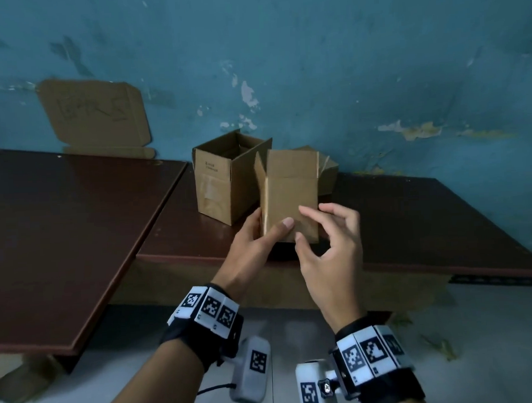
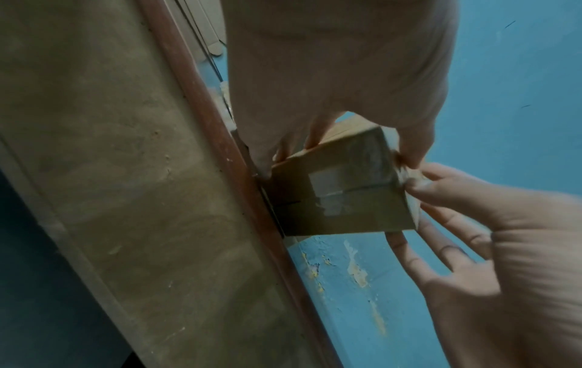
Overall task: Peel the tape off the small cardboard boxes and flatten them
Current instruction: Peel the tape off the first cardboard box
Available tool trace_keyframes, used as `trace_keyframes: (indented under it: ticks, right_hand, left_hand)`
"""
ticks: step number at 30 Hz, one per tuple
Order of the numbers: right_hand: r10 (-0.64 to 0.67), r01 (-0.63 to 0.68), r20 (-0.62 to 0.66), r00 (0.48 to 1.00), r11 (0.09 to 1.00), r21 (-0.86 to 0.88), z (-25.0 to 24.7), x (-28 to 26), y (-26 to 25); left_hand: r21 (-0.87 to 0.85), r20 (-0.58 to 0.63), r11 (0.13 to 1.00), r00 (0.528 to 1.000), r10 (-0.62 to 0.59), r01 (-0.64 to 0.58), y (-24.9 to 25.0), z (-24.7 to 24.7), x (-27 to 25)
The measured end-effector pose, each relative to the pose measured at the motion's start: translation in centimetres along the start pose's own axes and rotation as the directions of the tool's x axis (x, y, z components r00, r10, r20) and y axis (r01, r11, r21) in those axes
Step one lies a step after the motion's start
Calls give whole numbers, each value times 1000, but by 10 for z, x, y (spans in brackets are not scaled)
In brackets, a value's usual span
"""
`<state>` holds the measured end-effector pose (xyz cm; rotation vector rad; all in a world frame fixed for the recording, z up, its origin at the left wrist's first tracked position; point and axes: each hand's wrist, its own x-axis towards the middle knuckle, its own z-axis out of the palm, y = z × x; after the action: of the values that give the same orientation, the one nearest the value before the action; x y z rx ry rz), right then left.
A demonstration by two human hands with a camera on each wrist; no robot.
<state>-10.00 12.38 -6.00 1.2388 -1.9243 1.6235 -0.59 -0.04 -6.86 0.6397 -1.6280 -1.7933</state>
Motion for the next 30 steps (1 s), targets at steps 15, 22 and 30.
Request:
trace_keyframes:
  ticks: [15, 22, 30]
  right_hand:
    - [1, -1, 12, 1000, 999, -53, 1, 1, 8]
    - [16, -16, -8, 1000, 999, -45, 2, 0, 6]
    - [12, -14, -36, 999, 998, -55, 1, 1, 9]
  left_hand:
    - [-174, -89, 984, 996, 28, -43, 13, 9, -6]
    - [-179, -67, 983, 997, 35, -47, 9, 9, -5]
    - [-192, -56, 980, 997, 47, -57, 6, 10, -4]
